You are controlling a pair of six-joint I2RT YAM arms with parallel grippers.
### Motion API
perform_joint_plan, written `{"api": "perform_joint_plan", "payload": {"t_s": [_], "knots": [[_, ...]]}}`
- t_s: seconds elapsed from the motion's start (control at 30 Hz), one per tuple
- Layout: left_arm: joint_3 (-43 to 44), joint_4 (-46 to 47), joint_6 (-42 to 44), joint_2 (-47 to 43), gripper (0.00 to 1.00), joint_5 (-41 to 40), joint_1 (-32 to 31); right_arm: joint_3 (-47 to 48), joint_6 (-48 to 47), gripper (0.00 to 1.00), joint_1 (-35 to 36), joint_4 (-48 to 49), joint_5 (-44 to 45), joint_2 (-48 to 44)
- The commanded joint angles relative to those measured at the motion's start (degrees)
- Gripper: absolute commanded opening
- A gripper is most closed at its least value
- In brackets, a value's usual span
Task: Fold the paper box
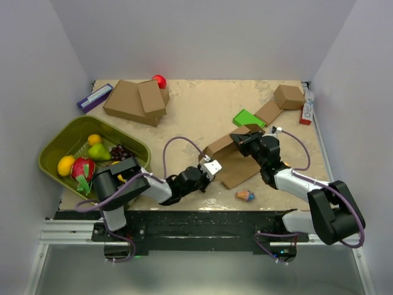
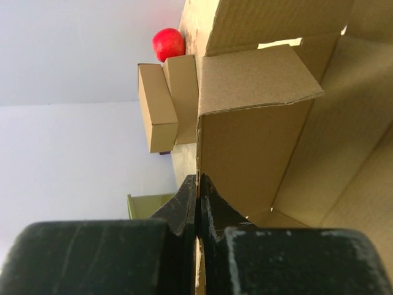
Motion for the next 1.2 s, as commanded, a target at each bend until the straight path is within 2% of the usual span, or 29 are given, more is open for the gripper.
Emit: {"api": "perform_joint_plan", "payload": {"t_s": [0.0,0.1,0.2,0.33,0.4,0.53,0.67,1.17], "knots": [[1.82,-5.59,-1.35,-10.18,0.33,-0.74,-0.07,-0.67,-0.6,0.0,-0.1,0.28,1.98,-1.79],[3.75,-10.24,0.32,-17.4,0.5,0.93,0.02,-0.76,-0.51,0.0,-0.1,0.2,2.42,-2.23],[4.82,-15.43,1.64,-22.5,0.58,3.04,0.63,-0.67,-0.51,0.0,-0.01,-0.33,2.69,-2.5],[4.73,-19.91,0.07,-28.56,0.61,7.25,3.17,-0.84,-0.51,0.0,-0.1,-0.24,2.69,-3.02],[5.78,-21.67,-1.52,-29.27,0.62,10.42,5.9,-0.93,-0.51,0.0,-0.01,-0.24,2.6,-3.11],[7.63,-25.62,1.27,-28.49,0.62,0.88,6.78,-1.02,-0.34,0.0,-0.01,-0.07,2.51,-3.2],[9.48,-27.48,2.34,-26.2,0.6,-5.13,8.62,-1.02,-0.25,0.0,-0.01,0.37,2.34,-3.03],[10.97,-19.49,0.94,-18.29,0.57,-1.71,11.09,-0.93,-0.16,0.0,-0.01,1.07,1.98,-1.27]]}}
